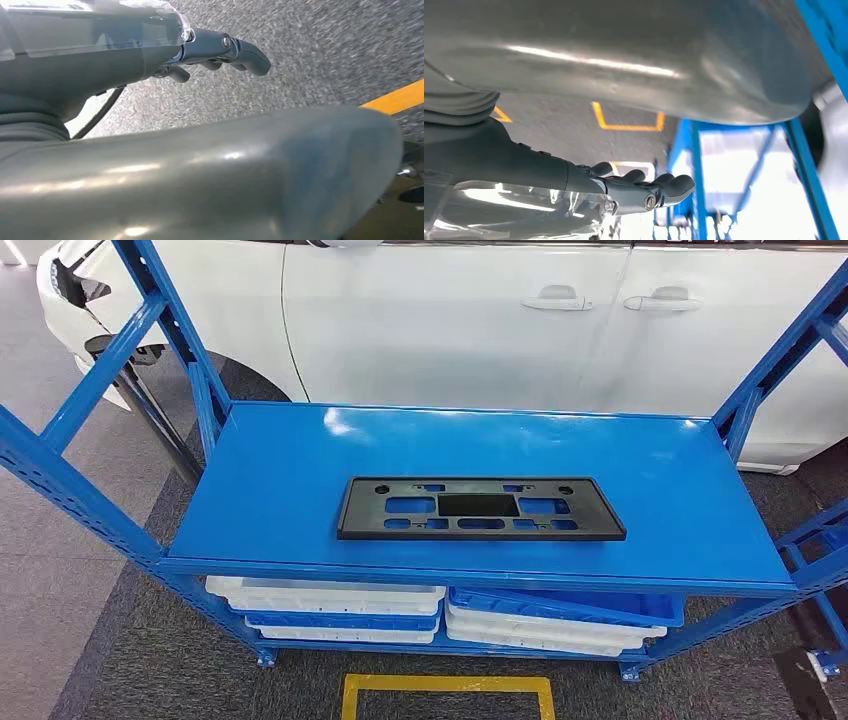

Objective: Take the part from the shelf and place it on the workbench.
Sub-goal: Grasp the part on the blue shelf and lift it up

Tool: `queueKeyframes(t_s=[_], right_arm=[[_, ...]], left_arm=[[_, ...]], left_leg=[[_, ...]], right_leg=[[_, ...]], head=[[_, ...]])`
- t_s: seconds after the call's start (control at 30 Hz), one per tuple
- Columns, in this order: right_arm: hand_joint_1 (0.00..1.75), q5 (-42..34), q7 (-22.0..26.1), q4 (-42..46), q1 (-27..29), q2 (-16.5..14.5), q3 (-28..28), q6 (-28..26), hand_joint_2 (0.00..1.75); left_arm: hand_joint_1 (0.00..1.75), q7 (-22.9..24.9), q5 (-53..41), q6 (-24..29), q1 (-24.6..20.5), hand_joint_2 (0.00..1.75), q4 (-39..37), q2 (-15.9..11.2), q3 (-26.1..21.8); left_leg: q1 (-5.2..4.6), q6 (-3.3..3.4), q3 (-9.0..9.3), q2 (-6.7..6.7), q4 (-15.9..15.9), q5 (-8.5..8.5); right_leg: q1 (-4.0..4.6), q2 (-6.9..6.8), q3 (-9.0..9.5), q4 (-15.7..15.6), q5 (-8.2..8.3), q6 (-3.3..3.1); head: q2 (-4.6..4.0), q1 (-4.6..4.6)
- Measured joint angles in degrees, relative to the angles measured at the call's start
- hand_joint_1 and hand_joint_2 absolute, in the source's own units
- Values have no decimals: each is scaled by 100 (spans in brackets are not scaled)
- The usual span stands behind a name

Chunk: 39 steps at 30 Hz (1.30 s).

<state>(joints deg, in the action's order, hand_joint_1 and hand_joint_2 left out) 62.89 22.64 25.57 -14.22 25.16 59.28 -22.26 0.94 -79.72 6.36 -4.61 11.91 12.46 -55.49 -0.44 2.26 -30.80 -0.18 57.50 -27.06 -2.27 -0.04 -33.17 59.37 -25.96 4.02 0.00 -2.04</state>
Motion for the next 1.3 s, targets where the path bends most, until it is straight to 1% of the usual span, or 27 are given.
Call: queueKeyframes(t_s=[0.07, 0.13, 0.2, 0.23, 0.27, 0.33, 0.37, 0.4, 0.43, 0.5, 0.53, 0.57, 0.6, 0.63, 0.7, 0.73, 0.77, 0.83, 0.87, 0.9, 0.93, 1.0, 1.07, 1.13, 1.17, 1.23, 1.3], right_arm=[[0, -61, 10, 50, -49, 54, -97, 1, 0], [0, -165, 33, 138, -141, 124, -289, 1, 0], [0, -247, 67, 211, -248, 161, -492, -3, 0], [0, -282, 85, 245, -309, 181, -600, -5, 0], [0, -313, 101, 277, -366, 201, -713, -9, 0], [0, -353, 116, 313, -459, 231, -914, -11, 0], [0, -366, 117, 322, -490, 239, -992, -12, 0], [0, -375, 117, 330, -511, 242, -1056, -13, 0], [0, -384, 117, 340, -524, 245, -1104, -15, 0], [0, -400, 120, 358, -552, 254, -1182, -22, 0], [0, -406, 121, 362, -566, 260, -1211, -27, 0], [0, -409, 123, 364, -576, 265, -1235, -32, 0], [0, -410, 128, 365, -581, 269, -1253, -37, 0], [0, -411, 135, 365, -583, 272, -1266, -43, 0], [0, -420, 167, 373, -588, 294, -1303, -67, 0], [0, -430, 188, 378, -604, 311, -1334, -87, 0], [0, -442, 210, 383, -636, 331, -1372, -110, 0], [0, -495, 250, 387, -719, 356, -1468, -147, 0], [0, -533, 264, 388, -752, 363, -1522, -156, 0], [0, -583, 275, 398, -771, 371, -1584, -158, 0], [0, -635, 279, 415, -783, 384, -1646, -151, 0], [0, -754, 248, 475, -801, 444, -1789, -114, 0], [0, -863, 71, 505, -826, 516, -1925, -51, 0], [0, -915, -347, 448, -851, 612, -2023, 42, 0], [0, -903, -636, 377, -858, 676, -2058, 93, 0], [0, -854, -1041, 259, -869, 762, -2090, 139, 0], [0, -837, -1130, 223, -871, 783, -2097, 149, 0]], left_arm=[[0, -3, 8, 6, -9, 0, 0, 3, -7], [0, -9, 43, 19, -17, 0, 0, 8, -22], [0, -19, 90, 35, -16, 0, 0, 9, -43], [0, -26, 106, 42, -18, 0, 0, 11, -56], [0, -33, 118, 47, -21, 0, 0, 13, -71], [0, -43, 130, 50, -20, 0, 0, 17, -103], [0, -44, 135, 50, -15, 0, 0, 18, -115], [0, -44, 138, 50, -10, 0, 0, 18, -124], [0, -44, 140, 51, -7, 0, 0, 17, -128], [0, -45, 142, 52, -9, 0, 0, 17, -132], [0, -45, 142, 53, -12, 0, 0, 17, -134], [0, -46, 144, 54, -14, 0, 0, 18, -136], [0, -46, 146, 55, -14, 0, 0, 19, -137], [0, -46, 149, 55, -13, 0, 0, 21, -138], [0, -47, 156, 55, -11, 0, 0, 31, -143], [0, -49, 157, 57, -16, 0, 0, 37, -147], [0, -50, 159, 59, -22, 0, 0, 44, -151], [0, -55, 160, 60, -26, 0, 0, 54, -156], [0, -58, 161, 57, -23, 0, 0, 56, -158], [0, -62, 161, 53, -19, 0, 0, 60, -159], [0, -67, 161, 49, -18, 0, 0, 62, -160], [0, -81, 161, 38, -25, 0, 0, 67, -160], [0, -100, 160, 24, -42, 0, 0, 68, -161], [0, -117, 152, 2, -45, 0, 0, 65, -162], [0, -127, 145, -10, -41, 0, 0, 64, -162], [0, -140, 132, -23, -33, 0, 0, 63, -162], [0, -145, 130, -24, -32, 0, 0, 63, -161]], left_leg=[[-7, -28, -18, 0, 32, -17], [-13, -74, -40, 0, 58, -33], [-2, -130, -63, 0, 137, -99], [4, -159, -129, 0, 299, -208], [12, -185, -250, 0, 577, -373], [21, -210, -619, 0, 1353, -736], [23, -211, -767, 1, 1646, -823], [23, -201, -824, 1, 1735, -788], [22, -179, -777, 1, 1601, -650], [5, -96, -447, 0, 841, -232], [-5, -63, -295, 2, 486, -92], [-16, -38, -191, 2, 236, -9], [-26, -24, -153, 2, 123, 7], [-32, -16, -155, 1, 104, 14], [-19, 40, -126, -3, 30, 65], [-11, 73, -109, -3, -14, 96], [-1, 98, -94, 0, -53, 123], [-6, 114, -100, 8, -60, 135], [-7, 113, -103, 11, -56, 134], [-7, 108, -102, 14, -49, 130], [-5, 101, -99, 17, -41, 123], [-4, 66, -95, 26, -4, 96], [-24, 16, -114, 28, 51, 63], [-41, -27, -130, 15, 72, 55], [-43, -47, -131, 6, 70, 53], [-45, -73, -130, -6, 76, 45], [-47, -81, -134, -9, 83, 38]], right_leg=[[26, 18, 6, -52, -15, -67], [54, 34, 4, -97, -33, -171], [42, 22, 0, -101, -27, -254], [35, 15, 0, -107, -21, -293], [35, 8, 0, -112, -17, -322], [53, 0, -4, -110, -18, -346], [64, -5, -3, -110, -19, -349], [75, -10, 1, -109, -20, -351], [85, -14, 9, -109, -23, -351], [104, -19, 27, -108, -30, -344], [116, -18, 28, -104, -33, -331], [125, -18, 24, -103, -33, -309], [130, -18, 17, -105, -29, -279], [128, -18, 14, -114, -20, -244], [104, -18, 8, -104, -39, -174], [95, -16, -38, -1, -117, -148], [89, -12, -143, 231, -260, -124], [86, -6, -489, 969, -619, -85], [85, -6, -646, 1294, -725, -67], [80, -6, -712, 1415, -709, -53], [71, -7, -681, 1336, -601, -44], [40, -7, -332, 602, -222, -29], [50, -2, -44, 1, -25, -73], [85, -5, -5, -98, -27, -159], [73, -14, -8, -97, -26, -200], [47, -25, -5, -109, -21, -243], [32, -29, -1, -115, -17, -255]], head=[[1, -2], [1, -1], [1, 1], [1, 0], [1, -1], [0, -1], [0, -1], [0, -1], [0, -1], [0, 0], [0, 0], [0, 0], [0, -1], [0, -1], [0, 0], [0, 0], [0, 1], [0, 1], [0, 1], [0, 1], [0, 1], [0, 1], [0, 1], [1, 0], [1, 0], [1, 0], [0, 1]])
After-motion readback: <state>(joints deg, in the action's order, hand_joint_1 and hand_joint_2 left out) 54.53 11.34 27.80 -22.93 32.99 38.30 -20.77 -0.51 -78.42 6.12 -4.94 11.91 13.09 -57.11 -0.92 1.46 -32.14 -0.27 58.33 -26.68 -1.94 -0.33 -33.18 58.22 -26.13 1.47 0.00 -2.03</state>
